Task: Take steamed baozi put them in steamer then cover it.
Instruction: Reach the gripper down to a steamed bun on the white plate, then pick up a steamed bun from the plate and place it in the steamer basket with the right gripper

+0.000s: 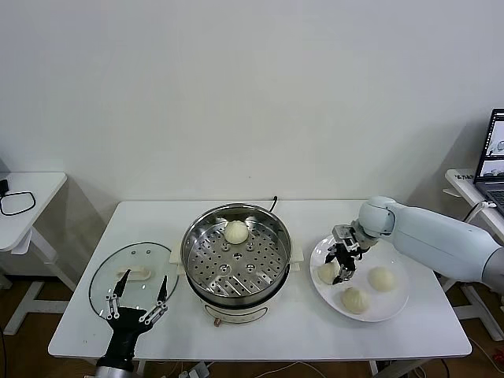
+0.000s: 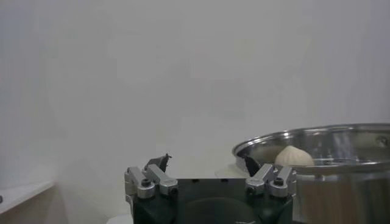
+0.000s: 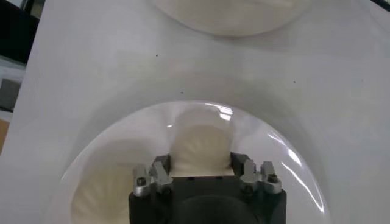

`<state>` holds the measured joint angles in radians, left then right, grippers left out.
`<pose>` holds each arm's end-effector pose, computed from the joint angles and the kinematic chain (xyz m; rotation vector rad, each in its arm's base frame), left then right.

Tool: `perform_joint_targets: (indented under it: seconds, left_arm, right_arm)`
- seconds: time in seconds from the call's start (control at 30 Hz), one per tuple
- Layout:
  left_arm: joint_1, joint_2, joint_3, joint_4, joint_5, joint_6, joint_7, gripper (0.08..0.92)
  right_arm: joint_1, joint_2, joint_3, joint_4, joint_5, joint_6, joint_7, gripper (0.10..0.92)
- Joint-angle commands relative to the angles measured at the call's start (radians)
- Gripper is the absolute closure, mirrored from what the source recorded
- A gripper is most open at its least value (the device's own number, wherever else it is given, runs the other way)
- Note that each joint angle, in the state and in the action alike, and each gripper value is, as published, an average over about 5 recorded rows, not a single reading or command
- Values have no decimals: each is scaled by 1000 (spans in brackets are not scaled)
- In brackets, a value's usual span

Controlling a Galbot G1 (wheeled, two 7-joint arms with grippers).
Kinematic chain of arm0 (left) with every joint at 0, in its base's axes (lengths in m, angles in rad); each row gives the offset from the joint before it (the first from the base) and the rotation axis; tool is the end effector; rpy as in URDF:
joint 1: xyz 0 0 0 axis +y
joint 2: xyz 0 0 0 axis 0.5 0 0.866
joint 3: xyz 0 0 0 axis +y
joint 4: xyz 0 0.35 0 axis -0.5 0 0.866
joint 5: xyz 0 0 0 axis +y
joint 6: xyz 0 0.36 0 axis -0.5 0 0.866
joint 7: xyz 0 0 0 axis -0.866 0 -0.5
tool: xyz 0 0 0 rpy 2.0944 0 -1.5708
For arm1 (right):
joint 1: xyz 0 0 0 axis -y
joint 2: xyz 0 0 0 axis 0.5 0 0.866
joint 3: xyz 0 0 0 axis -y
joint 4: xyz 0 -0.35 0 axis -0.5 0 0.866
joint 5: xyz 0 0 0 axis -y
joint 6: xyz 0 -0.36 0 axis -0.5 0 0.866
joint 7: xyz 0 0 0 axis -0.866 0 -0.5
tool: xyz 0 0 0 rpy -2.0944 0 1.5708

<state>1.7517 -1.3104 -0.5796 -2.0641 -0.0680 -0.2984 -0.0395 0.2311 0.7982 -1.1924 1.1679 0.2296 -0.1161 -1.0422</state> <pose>0.1318 0.0634 -0.3337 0.1216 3.0346 0.2452 0.5420 -0.1082 -0.2132 1.4897 -1.3295 1.2790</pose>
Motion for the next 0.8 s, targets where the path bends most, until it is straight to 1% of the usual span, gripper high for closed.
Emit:
perform_joint_targets:
  seconds: [0.03, 0.2, 0.43, 0.57, 0.8]
  left_arm:
    - [-3, 6, 5, -6, -1, 3, -1, 177]
    - [-6, 11, 11, -11, -1, 1, -1, 177]
    - [-18, 13, 22, -14, 0, 3, -1, 177]
    - [-22, 12, 27, -10, 1, 4, -2, 177]
    - [-29, 18, 31, -4, 1, 5, -3, 177]
  right_arm:
    - [172, -21, -21, 47, 20, 0, -90, 380]
    - [440, 29, -137, 116, 132, -17, -179, 381]
    - [700, 213, -256, 202, 300, -50, -196, 381]
    - [729, 317, -274, 233, 371, -76, -176, 381]
    - [647, 495, -312, 221, 413, -122, -85, 382]
